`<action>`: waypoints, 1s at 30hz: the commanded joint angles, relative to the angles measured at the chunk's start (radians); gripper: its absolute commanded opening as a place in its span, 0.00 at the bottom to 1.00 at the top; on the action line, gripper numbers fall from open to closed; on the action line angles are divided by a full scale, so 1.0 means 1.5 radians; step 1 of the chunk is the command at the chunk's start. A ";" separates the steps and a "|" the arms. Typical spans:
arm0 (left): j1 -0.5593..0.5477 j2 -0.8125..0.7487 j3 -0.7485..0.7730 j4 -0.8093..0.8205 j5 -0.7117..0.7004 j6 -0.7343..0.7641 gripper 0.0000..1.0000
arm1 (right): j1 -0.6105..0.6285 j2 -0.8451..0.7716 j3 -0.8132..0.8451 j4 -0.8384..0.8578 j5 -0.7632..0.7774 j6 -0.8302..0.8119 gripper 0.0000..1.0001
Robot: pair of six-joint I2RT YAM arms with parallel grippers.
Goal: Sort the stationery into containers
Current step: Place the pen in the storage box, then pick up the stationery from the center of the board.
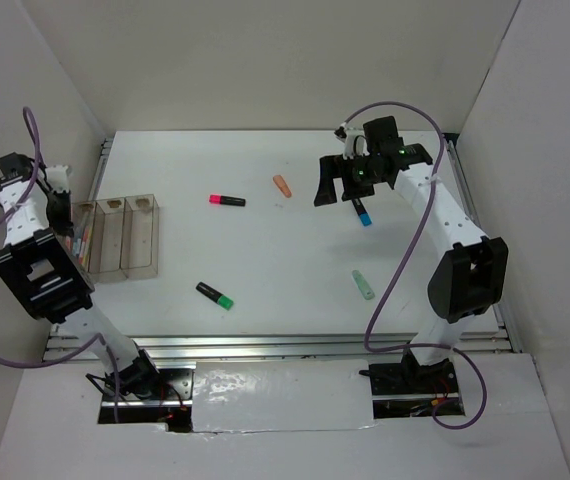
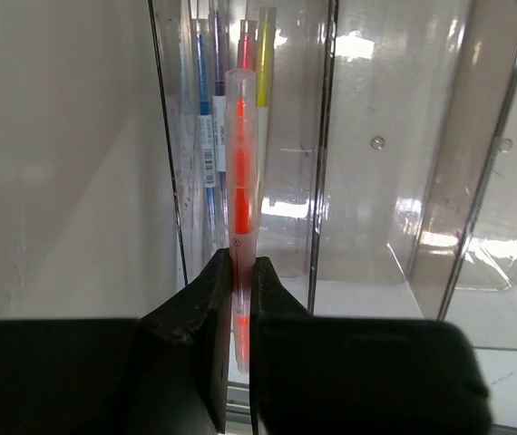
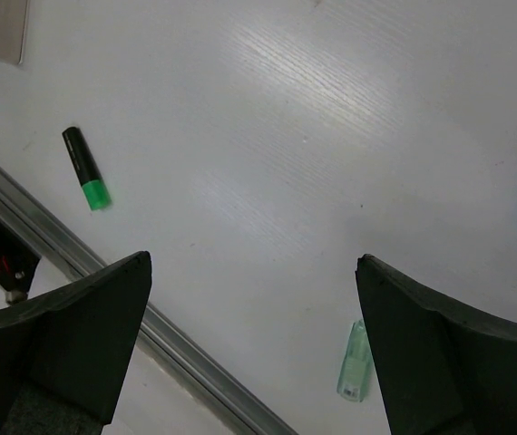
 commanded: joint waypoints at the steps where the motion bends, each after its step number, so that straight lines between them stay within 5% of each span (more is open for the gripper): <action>1: -0.004 0.030 0.021 0.032 -0.025 -0.001 0.05 | 0.002 0.003 0.018 -0.019 0.002 -0.022 1.00; 10: -0.005 0.061 0.057 0.032 0.006 -0.002 0.35 | 0.001 -0.002 0.000 -0.024 0.009 -0.037 0.99; 14: -0.010 0.012 0.071 0.018 0.088 0.020 0.55 | 0.001 -0.006 -0.001 -0.028 0.008 -0.039 0.99; 18: -0.044 -0.076 0.064 -0.005 0.210 0.096 0.62 | 0.001 -0.011 -0.004 -0.029 0.010 -0.042 0.99; 21: -0.167 -0.177 0.008 -0.028 0.303 0.186 0.63 | 0.000 -0.018 -0.011 -0.026 0.011 -0.041 0.99; 25: -0.344 -0.320 -0.176 0.048 0.324 0.264 0.99 | -0.001 -0.023 -0.022 -0.030 0.010 -0.042 0.99; 30: -0.547 -0.348 -0.256 0.017 0.288 0.375 0.94 | -0.010 -0.046 -0.052 -0.030 0.018 -0.047 1.00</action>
